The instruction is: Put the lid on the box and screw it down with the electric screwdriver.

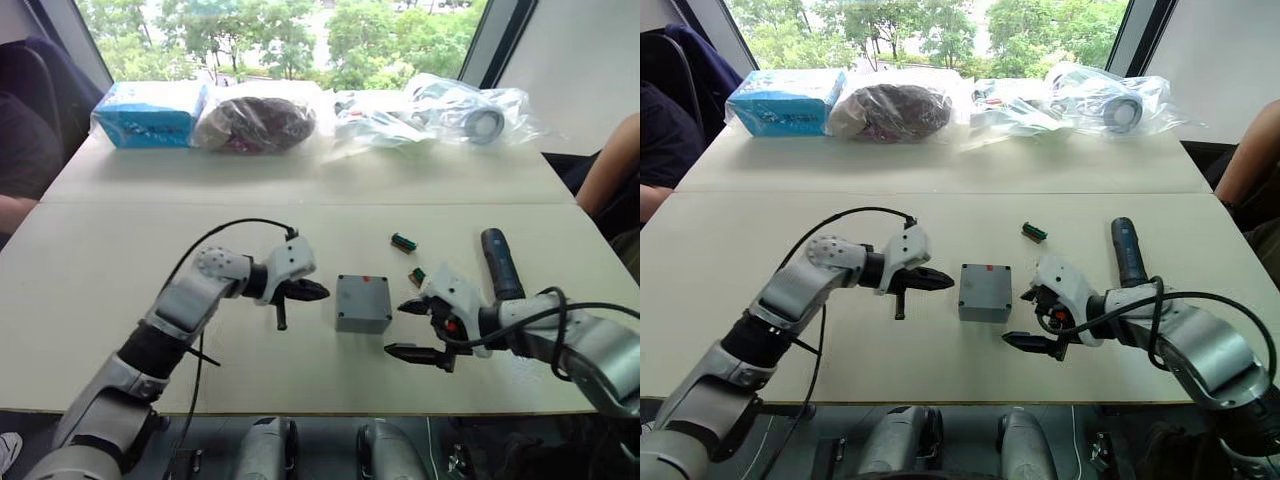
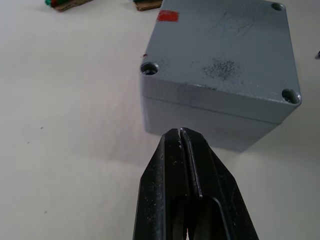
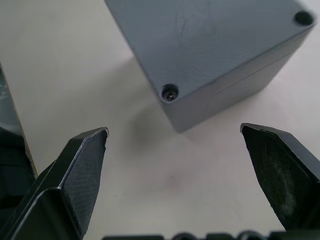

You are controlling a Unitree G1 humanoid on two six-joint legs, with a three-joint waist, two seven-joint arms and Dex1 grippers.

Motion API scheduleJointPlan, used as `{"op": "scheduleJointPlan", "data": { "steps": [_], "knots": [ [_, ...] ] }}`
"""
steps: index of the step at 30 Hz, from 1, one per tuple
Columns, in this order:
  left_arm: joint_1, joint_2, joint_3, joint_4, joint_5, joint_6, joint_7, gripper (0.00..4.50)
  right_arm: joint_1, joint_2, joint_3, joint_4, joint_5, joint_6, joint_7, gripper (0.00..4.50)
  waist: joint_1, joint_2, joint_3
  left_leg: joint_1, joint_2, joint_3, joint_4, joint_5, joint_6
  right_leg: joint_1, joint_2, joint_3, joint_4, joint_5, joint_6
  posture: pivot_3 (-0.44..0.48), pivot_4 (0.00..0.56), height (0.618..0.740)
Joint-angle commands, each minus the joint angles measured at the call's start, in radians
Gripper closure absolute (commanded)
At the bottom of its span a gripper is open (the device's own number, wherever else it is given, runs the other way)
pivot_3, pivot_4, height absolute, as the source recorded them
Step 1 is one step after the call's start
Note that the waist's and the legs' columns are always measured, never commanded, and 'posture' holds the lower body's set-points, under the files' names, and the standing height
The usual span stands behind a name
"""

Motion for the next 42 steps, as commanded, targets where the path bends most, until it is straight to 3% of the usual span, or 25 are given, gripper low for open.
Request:
{"op": "scheduleJointPlan", "data": {
  "steps": [1,10,16,19,24,29,34,42],
  "knots": [
    [-0.045,-0.029,0.004,0.006,0.014,-0.016,0.010,4.50,-0.012,0.011,-0.007,-0.038,0.029,0.010,0.016,0.10,0.001,0.000,0.000,0.000,0.000,0.000,0.000,0.000,0.000,0.000,0.000,0.000,0.000,0.000,0.000,0.000,0.150,0.740],
    [-0.126,-0.103,0.017,0.151,0.083,-0.087,0.061,4.50,-0.030,0.036,-0.032,-0.099,0.079,0.072,-0.003,0.10,0.000,0.000,0.000,0.000,0.000,-0.001,0.000,0.000,0.000,0.000,0.000,-0.001,0.001,0.000,0.000,0.000,0.150,0.740],
    [-0.098,-0.016,0.050,0.103,0.080,-0.078,0.012,4.50,-0.017,-0.093,-0.117,-0.097,0.061,0.046,0.046,0.10,-0.001,0.000,0.000,0.000,0.000,-0.001,0.000,0.000,0.000,0.000,0.000,-0.001,0.001,0.000,0.000,0.000,0.150,0.740],
    [-0.023,0.048,0.046,0.001,0.031,-0.025,-0.058,4.50,-0.015,-0.175,-0.059,-0.017,-0.085,-0.091,0.064,0.10,-0.002,0.000,0.000,0.000,0.000,-0.001,0.000,0.000,0.000,0.000,0.000,-0.001,0.001,0.000,0.000,0.000,0.150,0.740],
    [0.082,0.089,0.033,-0.166,-0.031,0.068,-0.097,4.50,-0.098,-0.120,0.017,0.128,-0.194,-0.291,0.123,0.10,0.001,-0.001,0.000,0.000,0.001,0.000,0.000,0.000,0.000,0.000,0.000,-0.001,0.001,0.000,0.000,0.000,0.150,0.740],
    [0.112,0.051,-0.008,-0.230,-0.022,0.103,-0.045,4.50,-0.180,-0.074,0.132,0.243,-0.313,-0.467,0.216,0.10,0.000,0.000,0.001,0.000,-0.001,0.000,0.000,0.000,0.000,0.000,0.000,-0.001,0.000,0.000,0.000,0.000,0.150,0.740],
    [0.103,0.015,-0.015,-0.225,-0.005,0.105,0.010,4.50,-0.194,-0.042,0.157,0.272,-0.347,-0.499,0.268,0.10,0.000,-0.001,0.001,0.000,0.000,-0.001,0.000,0.000,0.000,0.000,0.000,-0.001,0.001,0.000,0.001,0.000,0.150,0.740],
    [0.064,-0.012,-0.003,-0.130,0.047,0.042,0.084,4.50,-0.129,-0.035,0.119,0.178,-0.298,-0.382,0.287,0.10,0.000,-0.001,0.001,0.001,0.000,-0.001,0.000,0.000,0.000,0.001,0.000,-0.001,0.001,0.000,0.001,0.000,0.150,0.740]
  ]
}}
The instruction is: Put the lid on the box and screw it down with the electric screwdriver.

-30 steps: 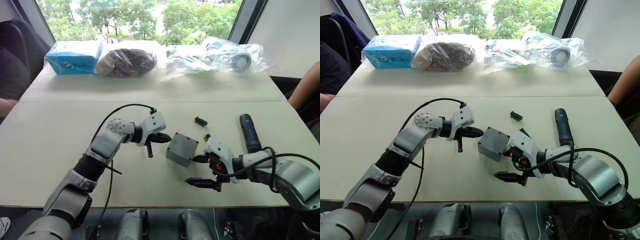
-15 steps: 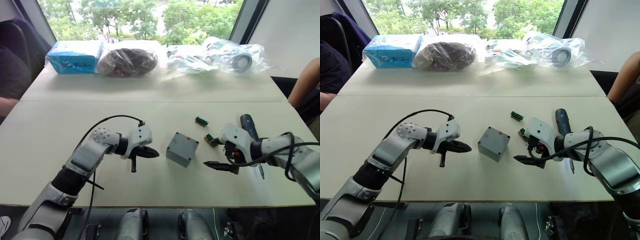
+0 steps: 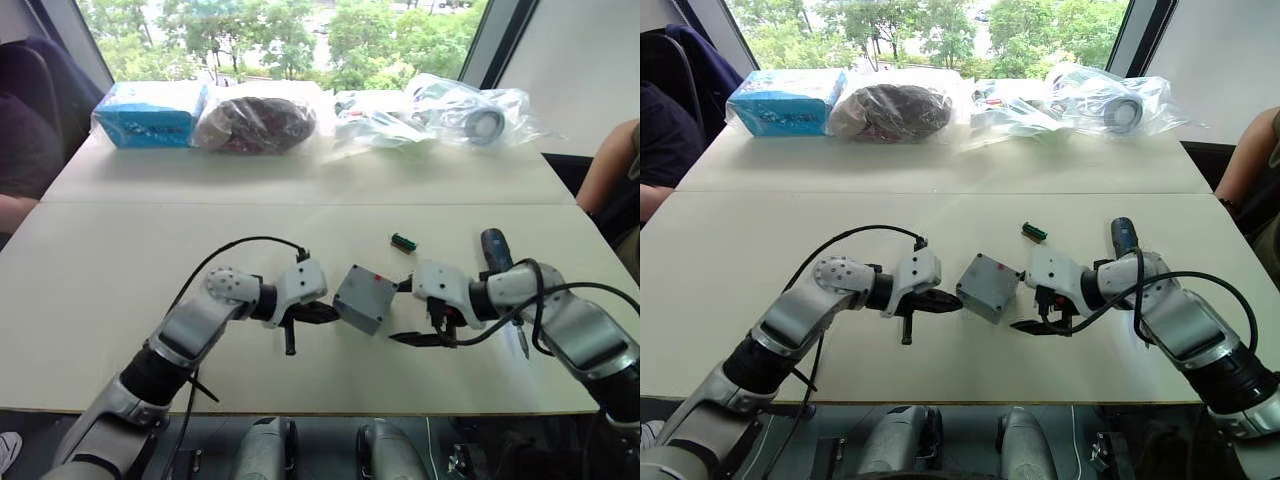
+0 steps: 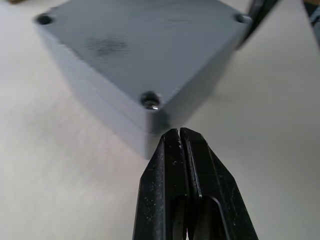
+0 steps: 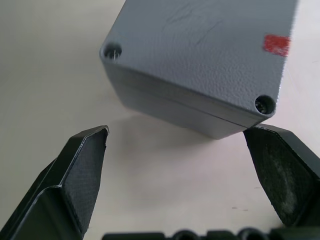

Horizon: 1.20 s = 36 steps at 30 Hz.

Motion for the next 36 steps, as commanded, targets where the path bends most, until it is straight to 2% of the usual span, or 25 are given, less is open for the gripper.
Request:
{"op": "scheduleJointPlan", "data": {
  "steps": [1,12,22,27,30,34,36],
  "knots": [
    [-0.031,-0.013,0.018,0.029,0.025,-0.049,0.028,4.50,0.018,0.011,-0.053,-0.066,0.042,0.050,-0.008,0.10,0.000,0.000,0.000,0.000,0.000,0.000,0.000,0.000,0.000,0.000,0.000,0.000,0.000,0.000,0.000,0.000,0.150,0.740],
    [-0.069,-0.046,0.018,0.084,0.032,-0.081,0.039,4.50,0.068,0.061,-0.101,-0.166,0.106,0.182,-0.083,0.10,0.001,0.000,0.000,0.000,0.000,0.000,0.000,0.000,0.000,0.000,0.000,0.000,0.000,0.000,0.000,0.000,0.150,0.740],
    [-0.092,-0.080,0.027,0.120,0.050,-0.113,0.064,4.50,0.080,0.057,-0.101,-0.198,0.123,0.222,-0.105,0.10,0.001,0.000,0.000,0.000,0.000,0.000,0.000,0.000,0.000,0.000,0.000,0.000,0.000,0.000,0.000,0.000,0.150,0.740],
    [-0.090,-0.064,0.026,0.107,0.044,-0.115,0.041,4.50,0.076,0.040,-0.103,-0.192,0.111,0.218,-0.104,0.10,-0.001,0.000,0.000,0.000,0.000,0.000,0.000,0.000,0.000,0.000,0.000,0.000,0.000,0.000,0.000,0.000,0.150,0.740],
    [-0.090,-0.031,0.033,0.086,0.037,-0.099,0.012,4.50,0.056,0.024,-0.154,-0.177,0.132,0.230,-0.097,0.10,0.000,0.000,0.000,0.000,0.000,0.000,0.000,0.000,0.000,0.000,0.000,0.000,0.001,0.000,0.000,0.000,0.150,0.740],
    [-0.080,0.044,0.062,0.024,-0.015,-0.054,-0.067,4.50,-0.006,0.036,-0.324,-0.114,0.270,0.321,-0.085,0.10,-0.001,0.000,0.000,0.000,0.000,0.000,0.000,0.000,0.000,0.000,0.000,0.000,0.001,0.000,0.000,0.000,0.150,0.740],
    [-0.092,0.052,0.120,0.018,-0.072,-0.015,-0.074,4.50,-0.060,0.047,-0.409,-0.023,0.312,0.337,-0.094,0.10,0.000,0.000,0.000,0.000,0.001,0.000,0.000,0.000,0.000,0.000,0.000,0.000,0.001,0.000,0.000,0.000,0.150,0.740]
  ]
}}
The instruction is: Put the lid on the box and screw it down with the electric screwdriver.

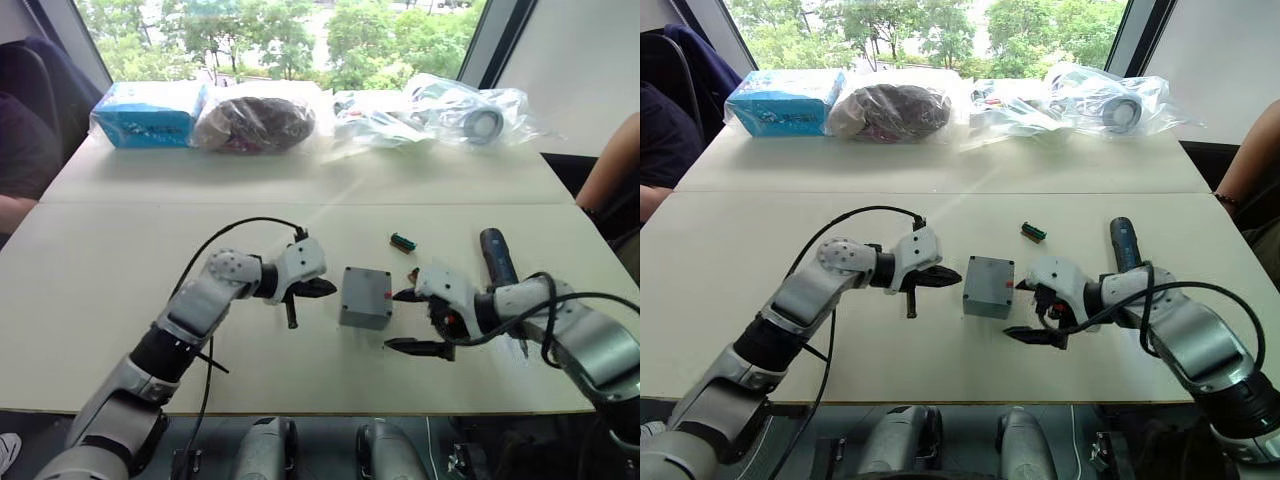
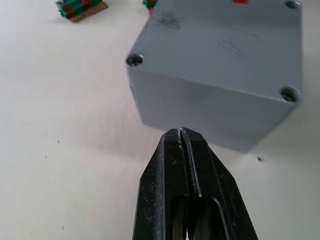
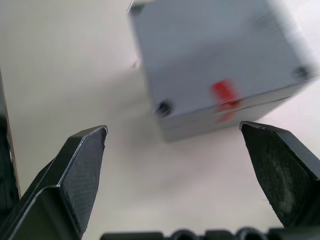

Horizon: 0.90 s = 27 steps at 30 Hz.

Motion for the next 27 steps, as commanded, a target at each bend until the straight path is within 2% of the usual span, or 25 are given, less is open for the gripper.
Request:
{"op": "scheduleJointPlan", "data": {
  "steps": [1,5,13,16,20,27],
  "knots": [
    [-0.027,0.004,0.120,-0.040,-0.107,0.057,-0.017,4.50,-0.096,0.023,-0.168,0.135,0.088,0.024,-0.016,0.10,0.002,0.000,0.000,0.000,0.000,0.000,0.000,0.000,0.000,0.000,0.000,0.000,0.000,0.000,0.000,0.000,0.150,0.740],
    [-0.097,-0.064,0.246,0.009,-0.233,0.176,0.031,4.50,-0.188,0.158,-0.121,0.354,-0.025,-0.139,-0.130,0.10,0.000,-0.002,-0.001,0.001,0.000,0.000,0.000,0.000,0.000,0.001,0.000,0.000,-0.001,0.000,0.000,0.000,0.150,0.740],
    [-0.086,-0.047,0.222,-0.037,-0.236,0.179,0.030,4.50,-0.275,0.274,0.007,0.687,-0.208,-0.431,-0.137,0.10,-0.004,-0.001,0.000,0.000,-0.002,0.001,-0.001,0.004,-0.006,0.000,0.000,0.000,0.000,-0.001,0.001,0.000,0.150,0.740],
    [-0.071,-0.043,0.223,-0.064,-0.239,0.185,0.049,4.50,-0.292,0.303,0.018,0.777,-0.241,-0.501,-0.134,0.63,-0.005,-0.001,0.000,0.000,-0.001,0.001,-0.001,0.004,-0.007,0.000,0.000,0.000,0.001,0.000,0.002,0.000,0.150,0.740],
    [-0.051,-0.030,0.221,-0.096,-0.237,0.190,0.067,4.50,-0.321,0.334,0.010,0.874,-0.258,-0.556,-0.133,1.96,-0.003,-0.001,0.000,0.000,-0.001,0.000,-0.001,0.004,-0.007,0.000,0.000,0.000,0.001,0.000,0.002,0.000,0.150,0.740],
    [-0.046,-0.003,0.209,-0.098,-0.222,0.171,0.080,4.50,-0.361,0.362,0.006,0.971,-0.282,-0.610,-0.132,1.96,-0.005,-0.001,0.000,0.000,-0.001,0.000,-0.001,0.005,-0.008,0.000,0.000,0.000,0.001,0.000,0.002,0.000,0.150,0.740]
  ]
}}
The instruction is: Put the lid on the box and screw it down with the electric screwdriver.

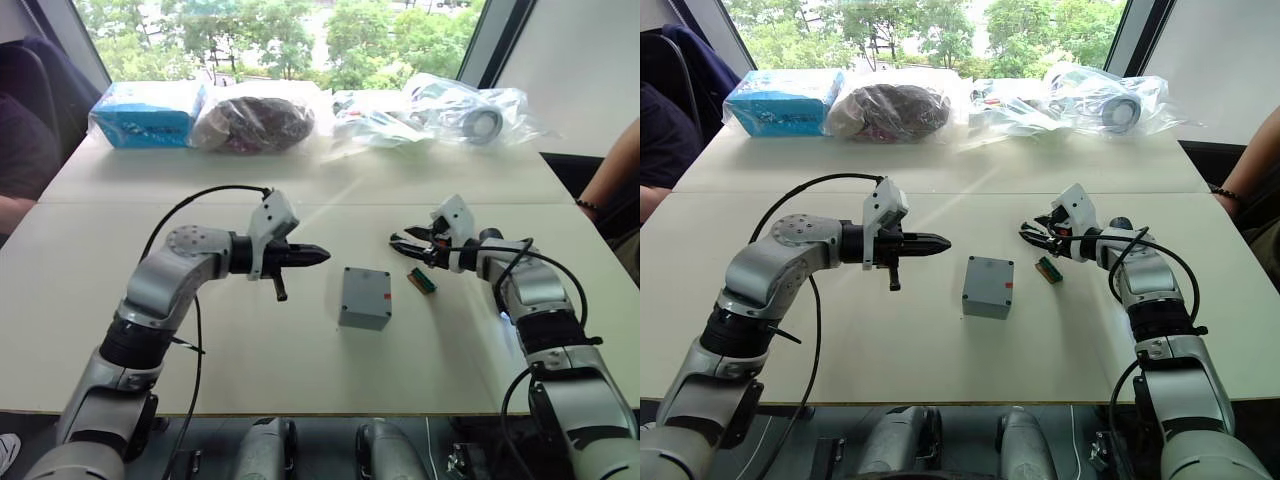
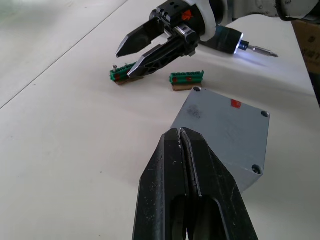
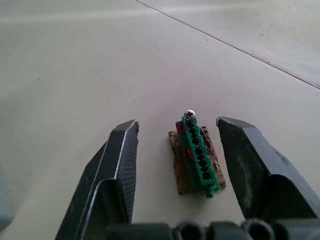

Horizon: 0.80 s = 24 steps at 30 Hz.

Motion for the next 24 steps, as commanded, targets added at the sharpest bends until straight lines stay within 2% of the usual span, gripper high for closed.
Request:
{"op": "scheduleJointPlan", "data": {
  "steps": [1,12,13,14,15,19,24],
  "knots": [
    [-0.005,0.015,0.002,-0.021,0.013,-0.027,0.008,4.50,-0.040,0.010,-0.027,0.032,-0.007,-0.041,0.000,1.96,0.000,0.000,0.000,0.000,0.000,0.000,0.000,0.000,0.000,0.000,0.000,0.000,0.000,0.000,0.000,0.000,0.150,0.740],
    [-0.001,0.009,-0.005,-0.006,0.024,-0.049,0.017,4.50,-0.082,0.042,-0.039,0.121,-0.016,-0.074,-0.005,1.96,-0.001,0.000,0.000,0.000,0.000,0.000,0.000,0.000,-0.001,0.000,0.000,0.000,0.000,0.000,0.000,0.000,0.150,0.740],
    [-0.001,0.009,-0.005,-0.005,0.025,-0.051,0.018,4.50,-0.087,0.045,-0.040,0.129,-0.016,-0.077,-0.005,2.35,-0.001,0.000,0.000,0.000,0.000,0.000,0.000,0.000,-0.001,0.000,0.000,0.000,0.000,0.000,0.000,0.000,0.150,0.740],
    [0.000,0.008,-0.005,-0.004,0.026,-0.052,0.018,4.50,-0.090,0.049,-0.042,0.136,-0.016,-0.082,-0.005,2.45,-0.001,0.000,0.000,0.000,0.000,0.000,0.000,0.000,-0.001,0.000,0.000,0.000,0.000,0.000,0.000,0.000,0.150,0.740],
    [0.000,0.008,-0.005,-0.003,0.027,-0.053,0.019,4.50,-0.095,0.052,-0.044,0.143,-0.016,-0.086,-0.006,2.78,-0.002,0.000,0.000,0.000,0.000,0.000,0.000,0.000,-0.001,0.000,0.000,0.000,0.000,0.000,0.000,0.000,0.150,0.740],
    [0.007,0.011,-0.008,-0.008,0.029,-0.056,0.024,4.50,-0.100,0.058,-0.046,0.154,-0.022,-0.093,-0.004,4.35,-0.002,0.000,0.000,0.000,0.000,0.000,0.000,0.000,-0.001,0.000,0.000,0.000,0.000,0.000,0.000,0.000,0.150,0.740],
    [0.010,0.012,-0.009,-0.010,0.029,-0.057,0.030,4.50,-0.097,0.061,-0.047,0.150,-0.024,-0.093,0.003,4.43,-0.002,0.000,0.000,0.000,0.000,0.000,0.000,0.000,-0.001,0.000,0.000,0.000,0.000,0.000,0.000,0.000,0.150,0.740]
  ]
}}
